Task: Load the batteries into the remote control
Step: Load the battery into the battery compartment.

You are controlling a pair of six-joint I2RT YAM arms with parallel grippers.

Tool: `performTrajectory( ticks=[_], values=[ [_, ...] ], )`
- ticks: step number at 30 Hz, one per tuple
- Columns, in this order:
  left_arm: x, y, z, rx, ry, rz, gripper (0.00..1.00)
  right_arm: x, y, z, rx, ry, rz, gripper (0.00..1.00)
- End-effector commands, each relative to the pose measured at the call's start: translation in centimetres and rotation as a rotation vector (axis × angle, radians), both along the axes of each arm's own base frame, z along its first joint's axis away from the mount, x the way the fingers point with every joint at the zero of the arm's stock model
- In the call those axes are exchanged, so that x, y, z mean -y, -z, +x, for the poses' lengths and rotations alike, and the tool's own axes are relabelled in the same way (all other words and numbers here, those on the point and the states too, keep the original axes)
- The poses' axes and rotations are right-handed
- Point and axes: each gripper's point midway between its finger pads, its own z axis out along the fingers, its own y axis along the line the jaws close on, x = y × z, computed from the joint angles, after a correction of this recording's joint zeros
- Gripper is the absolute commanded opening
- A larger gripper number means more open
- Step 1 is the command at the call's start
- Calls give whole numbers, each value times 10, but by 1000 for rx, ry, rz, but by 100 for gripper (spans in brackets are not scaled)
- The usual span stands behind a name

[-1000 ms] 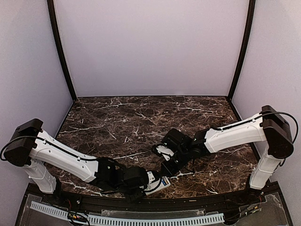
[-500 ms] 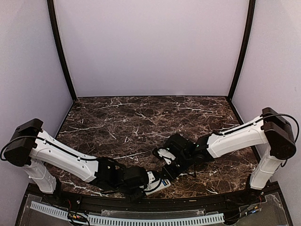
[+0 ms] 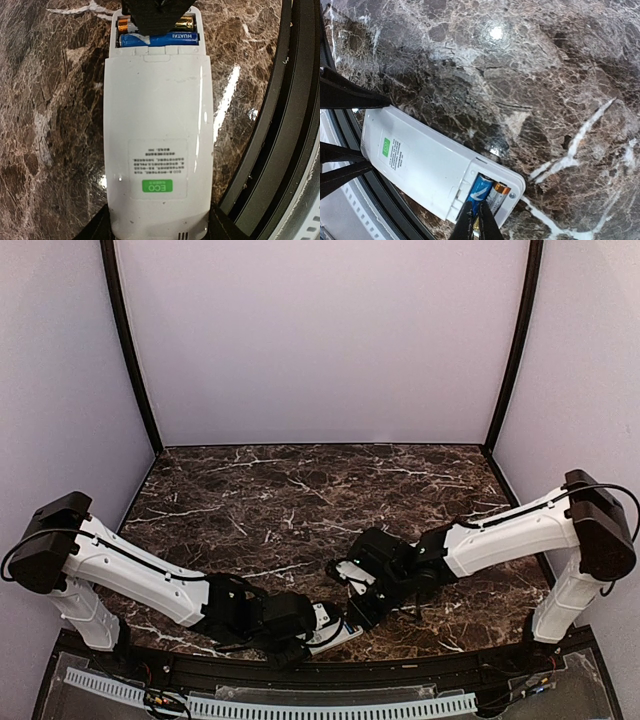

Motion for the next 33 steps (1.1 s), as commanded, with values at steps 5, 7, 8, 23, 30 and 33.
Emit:
performTrajectory(
  ticks=[5, 7, 8, 23, 30, 33],
  values=[
    [-13, 18, 0, -8, 5, 57, 25, -3, -25, 9, -6, -4, -25, 3],
    [-13, 18, 0, -8, 4, 58, 25, 1, -16, 5, -32, 3, -44, 2],
    [-13, 18, 0, -8, 5, 57, 24, 5, -10, 3, -48, 9, -57, 1],
    [-13, 19, 0, -8, 7, 58, 25, 13, 0, 1, -89, 27, -103, 0],
    [-12, 17, 0, -6, 9, 55, 31, 32, -58, 69, 71, 140, -88, 13],
    [-10, 14, 0, -5, 11, 52, 38, 55, -70, 103, 176, 94, -164, 20]
  ],
)
